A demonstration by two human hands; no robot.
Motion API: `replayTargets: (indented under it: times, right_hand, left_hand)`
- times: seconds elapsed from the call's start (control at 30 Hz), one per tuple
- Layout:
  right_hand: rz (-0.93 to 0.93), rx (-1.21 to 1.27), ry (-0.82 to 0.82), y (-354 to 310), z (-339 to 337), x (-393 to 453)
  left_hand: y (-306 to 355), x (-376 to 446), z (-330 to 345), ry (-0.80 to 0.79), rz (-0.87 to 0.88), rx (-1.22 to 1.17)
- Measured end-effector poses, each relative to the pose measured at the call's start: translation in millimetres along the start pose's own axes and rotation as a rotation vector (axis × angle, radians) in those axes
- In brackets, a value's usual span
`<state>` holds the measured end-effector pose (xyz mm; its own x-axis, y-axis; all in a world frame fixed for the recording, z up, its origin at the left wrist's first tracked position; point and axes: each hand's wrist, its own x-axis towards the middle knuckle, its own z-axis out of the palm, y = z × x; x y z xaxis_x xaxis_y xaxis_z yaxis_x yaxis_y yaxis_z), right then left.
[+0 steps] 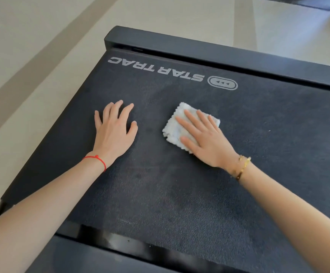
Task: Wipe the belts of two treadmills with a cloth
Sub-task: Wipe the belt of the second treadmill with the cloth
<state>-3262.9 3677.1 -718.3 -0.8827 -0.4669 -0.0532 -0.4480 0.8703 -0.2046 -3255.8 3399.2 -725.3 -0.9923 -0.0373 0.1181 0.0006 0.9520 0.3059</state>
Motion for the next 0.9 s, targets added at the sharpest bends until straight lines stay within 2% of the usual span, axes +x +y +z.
replayTargets:
  times: [0.17, 0.23, 0.3, 0.37, 0.5, 0.57, 0.63, 0.7, 0.8, 0.9]
  right_hand:
    - [0.386, -0.035, 0.030, 86.9, -25.4, 69.2]
    - [0.499, 0.032, 0.007, 96.4, -29.8, 96.5]
    - [0.524, 0.041, 0.021, 84.0, -26.2, 115.1]
    - [0.415, -0.007, 0.050, 55.5, -18.5, 119.6]
    - [0.049, -0.070, 0.029, -1.3, 0.0, 89.5]
    - [-0.089, -0.030, -0.008, -8.4, 4.4, 64.6]
    - [-0.139, -0.008, -0.026, 5.6, 1.9, 52.8]
    - [-0.056, -0.034, -0.004, 32.7, -5.4, 64.0]
    - [0.228, -0.038, 0.039, 72.3, -20.2, 105.0]
    - [0.393, 0.040, 0.011, 76.7, -27.6, 145.8]
  left_hand:
    - [0.4, -1.6, 6.7, 0.022, -0.020, 0.013]
    - [1.9, -2.2, 6.9, 0.031, -0.023, 0.014]
    - [3.0, -2.6, 6.2, 0.034, -0.028, 0.019]
    - [3.3, -2.8, 5.3, 0.033, -0.030, 0.024]
    - [3.7, -3.5, 4.7, 0.025, -0.026, 0.035]
    - [3.5, -4.2, 4.8, 0.022, -0.029, 0.030]
    - [3.1, -4.5, 5.0, 0.017, -0.031, 0.033]
    - [3.0, -4.6, 5.4, 0.011, -0.032, 0.044]
    - [4.6, -4.6, 4.9, 0.014, -0.038, 0.038]
    - [5.4, -4.1, 3.8, 0.022, -0.042, 0.033]
